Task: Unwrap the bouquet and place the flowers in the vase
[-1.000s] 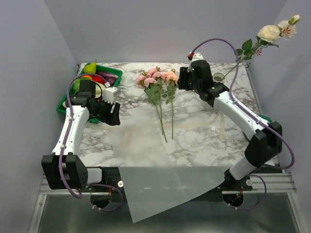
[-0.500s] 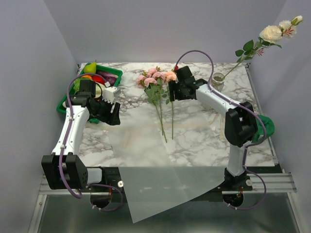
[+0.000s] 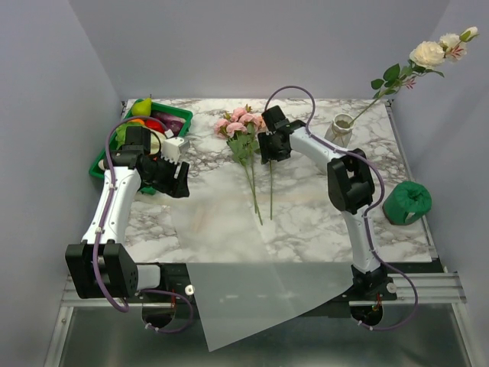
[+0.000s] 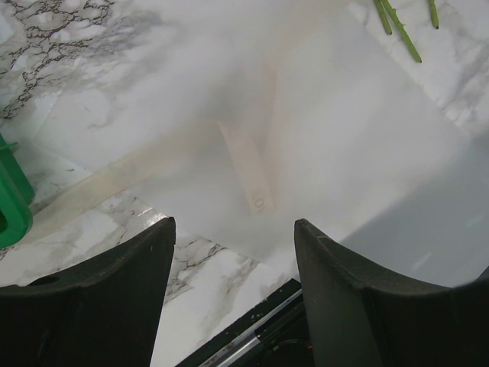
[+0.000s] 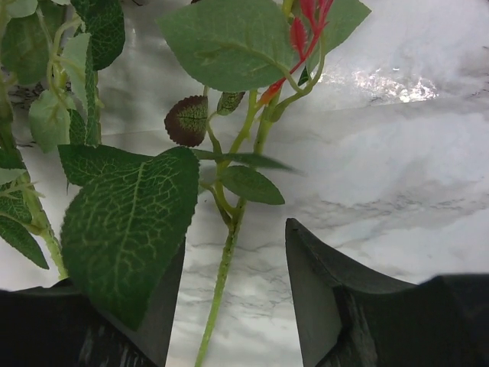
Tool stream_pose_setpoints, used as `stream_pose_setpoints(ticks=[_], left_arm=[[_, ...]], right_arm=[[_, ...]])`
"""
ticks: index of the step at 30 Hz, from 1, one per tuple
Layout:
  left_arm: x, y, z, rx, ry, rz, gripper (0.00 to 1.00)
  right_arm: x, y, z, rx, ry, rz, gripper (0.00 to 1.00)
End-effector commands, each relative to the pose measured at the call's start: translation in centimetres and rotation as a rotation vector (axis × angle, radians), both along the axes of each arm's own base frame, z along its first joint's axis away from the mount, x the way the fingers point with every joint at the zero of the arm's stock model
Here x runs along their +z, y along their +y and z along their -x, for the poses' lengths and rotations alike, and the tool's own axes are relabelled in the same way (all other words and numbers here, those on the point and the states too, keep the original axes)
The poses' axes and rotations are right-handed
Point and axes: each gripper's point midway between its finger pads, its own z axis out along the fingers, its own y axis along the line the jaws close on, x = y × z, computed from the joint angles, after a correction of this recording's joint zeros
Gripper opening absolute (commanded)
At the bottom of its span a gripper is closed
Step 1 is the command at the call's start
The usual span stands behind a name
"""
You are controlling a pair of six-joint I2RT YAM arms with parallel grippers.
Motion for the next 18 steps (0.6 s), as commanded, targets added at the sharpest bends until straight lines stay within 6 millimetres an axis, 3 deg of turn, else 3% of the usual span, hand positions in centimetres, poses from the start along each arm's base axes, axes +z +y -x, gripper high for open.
stream_pose_setpoints(ticks=[1,8,14,18], left_arm=[[0.1,0.1,-0.2,-0.002,-0.010,0.009,0.72],[-0.2,0.3,-0.1,-0.005,-0.003,0.007,0.72],[0.0,0.7,0.0,0.003,-0.008,-0.001,0.72],[-0.2,0.9,0.2,0.006,-0.007,-0.011,0.73]], right_arm=[[-0.5,0.1,0.0,-0.003,0.025,0.018,0.61],[-2.1,0.0,-0.2,-0.008,0.045,0.042,0.55],[-2.7,0.2,-0.6,-0.018,0.035,0.041,0.43],[-3.1,0.3,-0.4,-0.023,0.046,0.033,0.27]])
